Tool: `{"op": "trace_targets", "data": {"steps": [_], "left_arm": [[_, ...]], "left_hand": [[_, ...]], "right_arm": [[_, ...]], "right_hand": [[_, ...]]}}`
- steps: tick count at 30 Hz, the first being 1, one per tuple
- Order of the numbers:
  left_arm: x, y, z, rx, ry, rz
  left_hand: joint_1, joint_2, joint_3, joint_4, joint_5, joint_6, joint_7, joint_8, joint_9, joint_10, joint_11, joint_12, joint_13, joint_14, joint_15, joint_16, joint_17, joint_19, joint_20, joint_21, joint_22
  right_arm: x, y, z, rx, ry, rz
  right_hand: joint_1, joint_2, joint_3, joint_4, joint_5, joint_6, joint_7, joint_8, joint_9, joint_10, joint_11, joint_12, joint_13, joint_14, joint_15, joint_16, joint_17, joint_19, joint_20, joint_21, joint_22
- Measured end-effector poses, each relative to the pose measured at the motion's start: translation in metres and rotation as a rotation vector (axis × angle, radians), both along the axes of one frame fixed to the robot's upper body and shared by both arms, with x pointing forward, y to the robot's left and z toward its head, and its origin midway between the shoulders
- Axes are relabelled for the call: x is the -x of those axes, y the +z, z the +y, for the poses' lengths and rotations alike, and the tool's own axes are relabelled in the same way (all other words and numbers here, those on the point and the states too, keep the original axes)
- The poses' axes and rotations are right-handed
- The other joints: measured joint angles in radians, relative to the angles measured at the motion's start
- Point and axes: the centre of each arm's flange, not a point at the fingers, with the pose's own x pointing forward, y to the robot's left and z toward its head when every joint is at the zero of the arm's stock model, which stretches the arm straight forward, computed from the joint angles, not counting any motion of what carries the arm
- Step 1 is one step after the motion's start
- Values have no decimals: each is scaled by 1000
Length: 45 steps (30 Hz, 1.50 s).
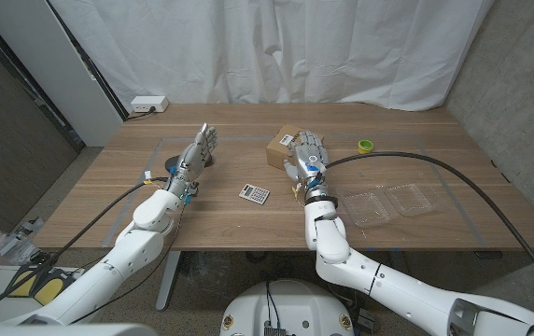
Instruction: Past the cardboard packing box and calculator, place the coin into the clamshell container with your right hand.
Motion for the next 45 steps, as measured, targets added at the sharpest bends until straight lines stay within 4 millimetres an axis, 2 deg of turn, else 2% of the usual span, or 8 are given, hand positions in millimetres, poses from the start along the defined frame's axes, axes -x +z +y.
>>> {"op": "trace_targets", "data": {"steps": [12, 23, 26, 33, 35, 45], "left_arm": [[-2, -3, 1, 7, -1, 4], [-3, -5, 3, 10, 0, 7], [-3, -6, 5, 12, 0, 9], [-4, -6, 7, 14, 1, 10], [-4, -7, 8, 14, 1, 10], [-6, -6, 10, 16, 0, 10]], "left_hand": [[0, 0, 0, 0, -8, 0, 0, 0, 0, 4, 4, 0, 0, 0, 0, 0, 0, 0, 0, 0, 0], [0, 0, -4, -4, -8, 4, 4, 0, 0, 4, 4, 0, 0, 0, 0, 0, 0, 0, 0, 0, 0], [0, 0, -4, -4, -8, 4, 4, 0, 0, 4, 4, 0, 0, 0, 0, 0, 0, 0, 0, 0, 0], [0, 0, -8, 1, -8, 4, 4, 0, 0, 4, 4, 0, 0, 1, 0, 0, 0, 0, 0, 0, 0], [0, 0, -8, 1, -8, 4, 4, 0, 0, 4, 4, 0, 0, 1, 0, 0, 0, 0, 0, 0, 0], [5, 5, -8, 1, -8, 4, 4, 0, 0, 4, 4, 0, 0, 1, -1, 0, 0, 0, 0, 0, 0]], "right_arm": [[-3, -1, 2, -2, 5, -15], [-7, -2, 2, 0, 4, -14], [-8, -2, 0, 2, 2, -13], [-9, -2, -4, 5, -5, -13], [-9, -2, -5, 6, -7, -14], [-10, -1, -8, 4, -11, -11]], "right_hand": [[0, 0, -4, -4, 0, 16, -5, 8, 14, 5, -5, 0, 0, 0, 0, 0, 5, 6, 6, 0, 0], [0, 0, -4, -4, 0, 16, -5, 22, 23, 20, -5, 0, 0, 18, -7, 0, 5, 17, -7, 0, 0], [0, 0, -4, -4, 0, 26, -5, 26, 28, 20, -5, 0, 5, 21, -11, 0, 5, 22, -3, 0, 0], [4, 4, -4, -4, 0, 26, -5, 30, 32, 30, -16, 4, 5, 33, -11, 0, 5, 25, -4, 4, 0], [4, 4, -4, -4, 0, 26, -5, 38, 37, 30, -16, 4, 5, 34, -12, 0, 5, 32, -3, 4, 0], [4, 4, -9, 1, 0, 37, -5, 45, 44, 35, -10, 4, 5, 40, -14, 0, 5, 34, -2, 4, 0]]}}
